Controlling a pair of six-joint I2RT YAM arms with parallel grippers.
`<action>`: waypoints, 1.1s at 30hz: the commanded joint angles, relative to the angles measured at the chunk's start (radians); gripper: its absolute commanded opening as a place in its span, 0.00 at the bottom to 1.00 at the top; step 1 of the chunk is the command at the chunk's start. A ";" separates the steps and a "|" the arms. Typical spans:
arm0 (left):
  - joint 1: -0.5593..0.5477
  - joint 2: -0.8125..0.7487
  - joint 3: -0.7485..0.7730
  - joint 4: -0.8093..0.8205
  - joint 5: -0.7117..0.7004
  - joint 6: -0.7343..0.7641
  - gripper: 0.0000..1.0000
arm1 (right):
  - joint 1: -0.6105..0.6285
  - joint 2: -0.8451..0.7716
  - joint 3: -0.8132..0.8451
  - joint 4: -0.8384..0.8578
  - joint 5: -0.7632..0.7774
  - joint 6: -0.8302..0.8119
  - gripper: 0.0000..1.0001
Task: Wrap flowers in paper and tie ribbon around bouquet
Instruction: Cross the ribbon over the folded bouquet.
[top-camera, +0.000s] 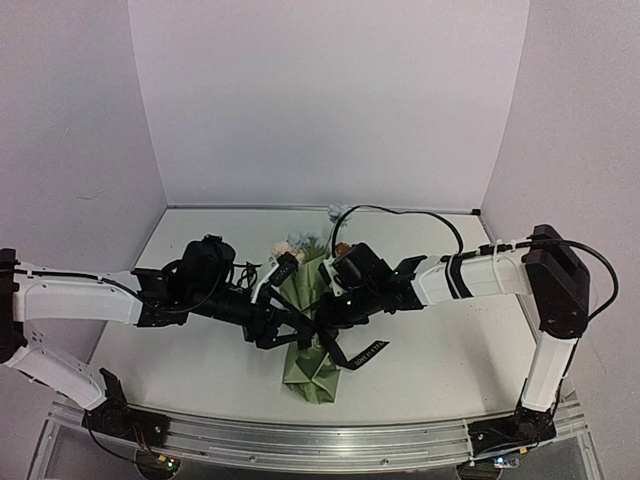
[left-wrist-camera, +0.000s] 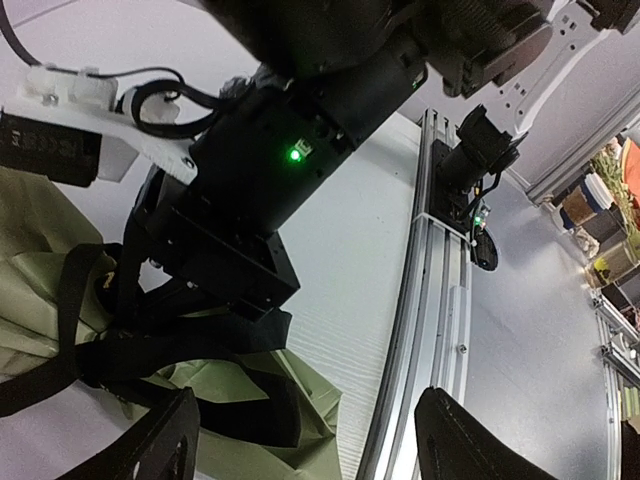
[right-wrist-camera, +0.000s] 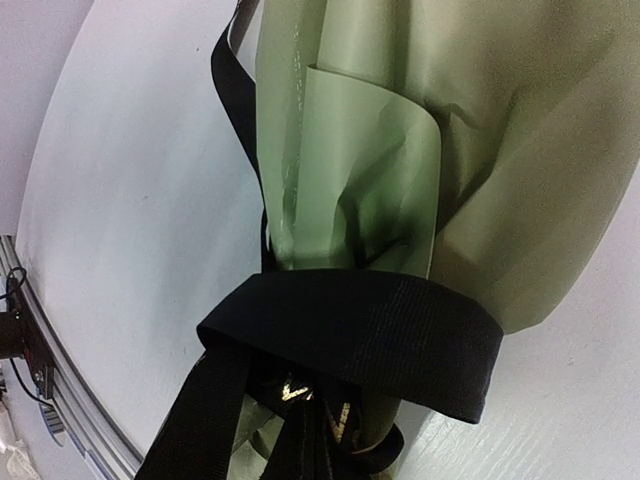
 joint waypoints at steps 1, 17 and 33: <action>0.002 -0.070 -0.001 0.016 -0.135 -0.021 0.79 | 0.002 -0.061 -0.019 0.016 -0.002 -0.022 0.00; 0.173 0.339 0.293 -0.106 -0.017 0.094 0.56 | 0.027 -0.181 -0.028 -0.128 0.058 -0.098 0.00; 0.173 0.514 0.442 -0.258 0.018 0.172 0.47 | 0.049 -0.257 -0.046 -0.198 0.114 -0.173 0.00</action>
